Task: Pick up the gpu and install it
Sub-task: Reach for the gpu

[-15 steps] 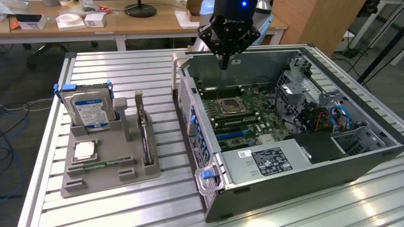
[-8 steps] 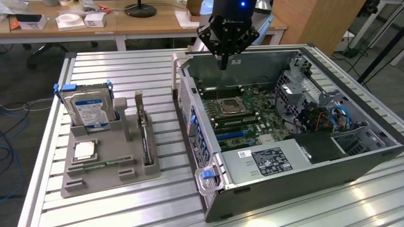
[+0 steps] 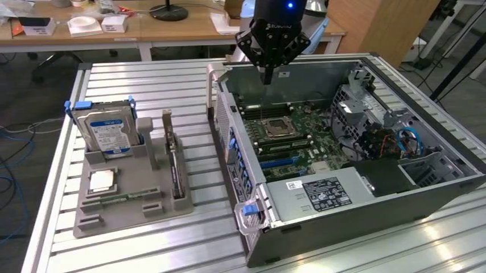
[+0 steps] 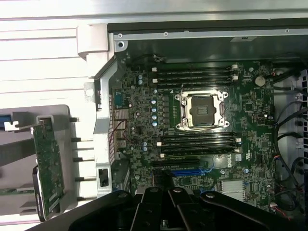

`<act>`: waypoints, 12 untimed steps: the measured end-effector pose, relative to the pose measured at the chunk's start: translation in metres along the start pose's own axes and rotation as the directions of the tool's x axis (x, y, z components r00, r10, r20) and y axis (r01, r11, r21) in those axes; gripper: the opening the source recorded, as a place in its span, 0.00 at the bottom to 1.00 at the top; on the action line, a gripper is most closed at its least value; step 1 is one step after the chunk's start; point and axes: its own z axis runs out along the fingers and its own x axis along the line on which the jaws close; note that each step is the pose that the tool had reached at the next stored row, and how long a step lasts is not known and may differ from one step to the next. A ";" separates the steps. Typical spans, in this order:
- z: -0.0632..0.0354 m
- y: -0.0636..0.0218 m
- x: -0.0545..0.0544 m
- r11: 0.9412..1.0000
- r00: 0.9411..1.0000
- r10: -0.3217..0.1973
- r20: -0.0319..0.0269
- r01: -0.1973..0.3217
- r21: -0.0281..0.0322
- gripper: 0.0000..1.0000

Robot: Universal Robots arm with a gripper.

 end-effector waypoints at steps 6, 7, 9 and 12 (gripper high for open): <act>0.0006 -0.0001 0.001 1.000 1.000 0.000 0.000 0.000 0.000 0.11; 0.0007 -0.0001 0.001 1.000 1.000 0.000 0.000 0.000 0.000 0.11; 0.0009 -0.0001 0.002 1.000 1.000 0.000 -0.001 0.000 0.000 0.11; 0.0012 -0.0002 0.002 1.000 1.000 0.000 -0.001 0.000 0.000 0.11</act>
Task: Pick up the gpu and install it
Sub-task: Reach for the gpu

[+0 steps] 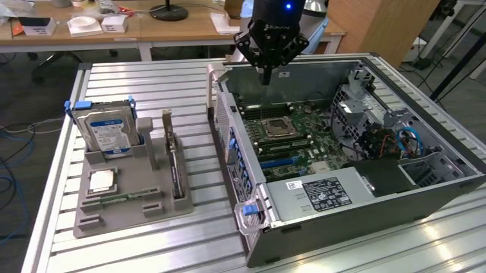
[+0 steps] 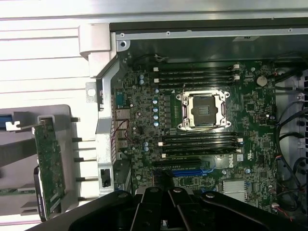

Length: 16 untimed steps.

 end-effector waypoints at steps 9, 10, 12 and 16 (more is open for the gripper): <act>0.0010 -0.0002 0.002 1.000 1.000 0.000 -0.001 0.000 0.000 0.11; 0.0011 -0.0002 0.002 1.000 1.000 0.000 -0.001 0.000 0.000 0.11; 0.0014 -0.0003 0.003 1.000 1.000 0.000 -0.001 0.000 0.000 0.11; 0.0018 -0.0004 0.004 1.000 1.000 0.000 -0.001 0.000 0.000 0.11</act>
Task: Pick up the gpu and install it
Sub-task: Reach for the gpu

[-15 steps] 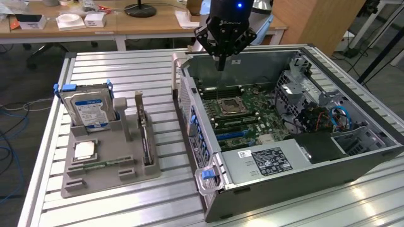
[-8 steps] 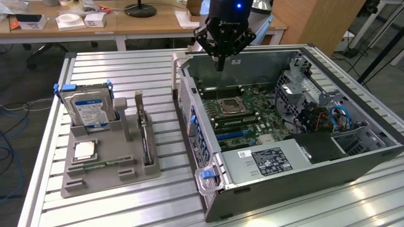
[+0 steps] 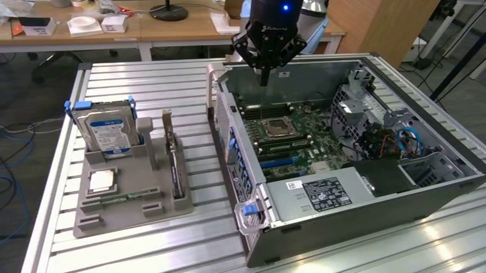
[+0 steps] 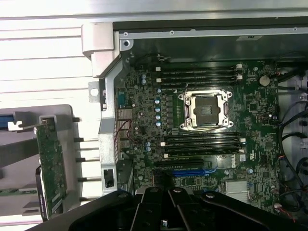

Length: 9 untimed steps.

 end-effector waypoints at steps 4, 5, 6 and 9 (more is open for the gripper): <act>0.0004 -0.0001 0.001 1.000 1.000 0.000 0.000 0.000 0.000 0.11; 0.0005 -0.0001 0.001 1.000 1.000 0.000 0.000 0.000 0.000 0.11; 0.0006 -0.0001 0.001 1.000 1.000 0.000 0.000 0.000 0.000 0.11; 0.0016 -0.0003 0.003 1.000 1.000 0.000 -0.001 0.000 0.000 0.11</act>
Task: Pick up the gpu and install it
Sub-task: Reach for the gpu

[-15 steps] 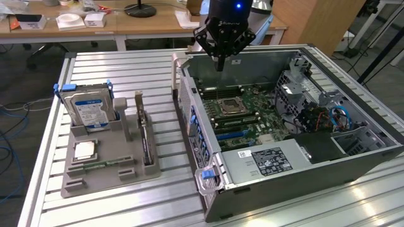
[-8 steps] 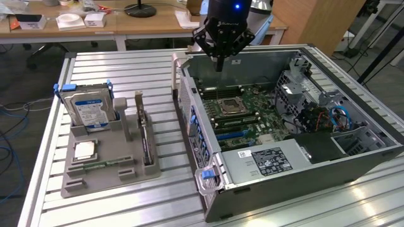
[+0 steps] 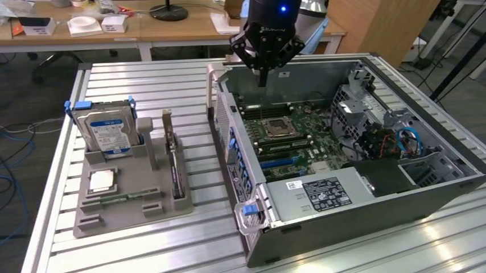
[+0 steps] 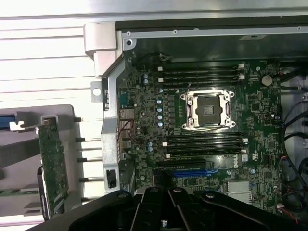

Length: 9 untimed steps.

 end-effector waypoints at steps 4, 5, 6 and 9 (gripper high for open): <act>0.0003 -0.0001 0.001 1.000 1.000 0.000 0.000 0.000 0.000 0.11; 0.0004 -0.0001 0.001 1.000 1.000 0.000 0.000 0.000 0.000 0.11; 0.0005 -0.0001 0.001 1.000 1.000 0.000 0.000 0.000 0.000 0.11; 0.0008 -0.0001 0.001 1.000 1.000 0.000 0.000 0.000 0.000 0.11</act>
